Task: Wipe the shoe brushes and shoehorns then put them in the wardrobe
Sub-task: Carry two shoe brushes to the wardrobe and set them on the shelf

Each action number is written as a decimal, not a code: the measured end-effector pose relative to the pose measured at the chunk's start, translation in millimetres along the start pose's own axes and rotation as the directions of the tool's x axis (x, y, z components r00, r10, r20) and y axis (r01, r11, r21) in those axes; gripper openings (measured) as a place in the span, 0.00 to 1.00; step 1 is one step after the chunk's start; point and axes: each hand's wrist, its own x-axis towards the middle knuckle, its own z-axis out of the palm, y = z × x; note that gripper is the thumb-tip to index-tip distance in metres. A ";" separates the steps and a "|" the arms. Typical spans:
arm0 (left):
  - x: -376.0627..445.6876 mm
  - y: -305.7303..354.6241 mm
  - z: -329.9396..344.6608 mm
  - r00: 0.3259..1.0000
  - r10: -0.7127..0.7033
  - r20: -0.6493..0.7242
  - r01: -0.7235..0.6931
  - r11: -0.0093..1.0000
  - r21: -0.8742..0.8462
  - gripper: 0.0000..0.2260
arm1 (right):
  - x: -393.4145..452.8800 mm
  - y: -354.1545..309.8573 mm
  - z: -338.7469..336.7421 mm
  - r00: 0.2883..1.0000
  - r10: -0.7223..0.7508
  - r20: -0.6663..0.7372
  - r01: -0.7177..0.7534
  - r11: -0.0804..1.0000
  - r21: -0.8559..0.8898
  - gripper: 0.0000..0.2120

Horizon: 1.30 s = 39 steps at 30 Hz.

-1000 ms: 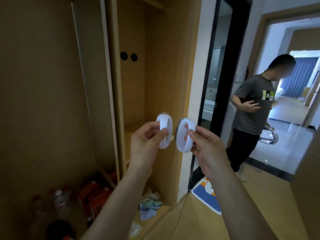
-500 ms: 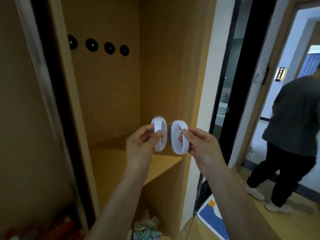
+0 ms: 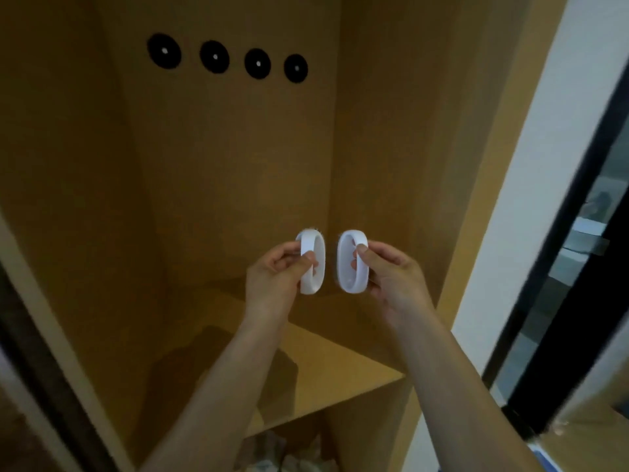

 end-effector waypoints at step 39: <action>303.3 -166.9 49.3 0.829 -0.545 -0.125 0.536 0.838 -0.101 0.06 | 324.0 150.9 70.1 0.904 0.426 -0.028 -0.379 0.770 -0.513 0.14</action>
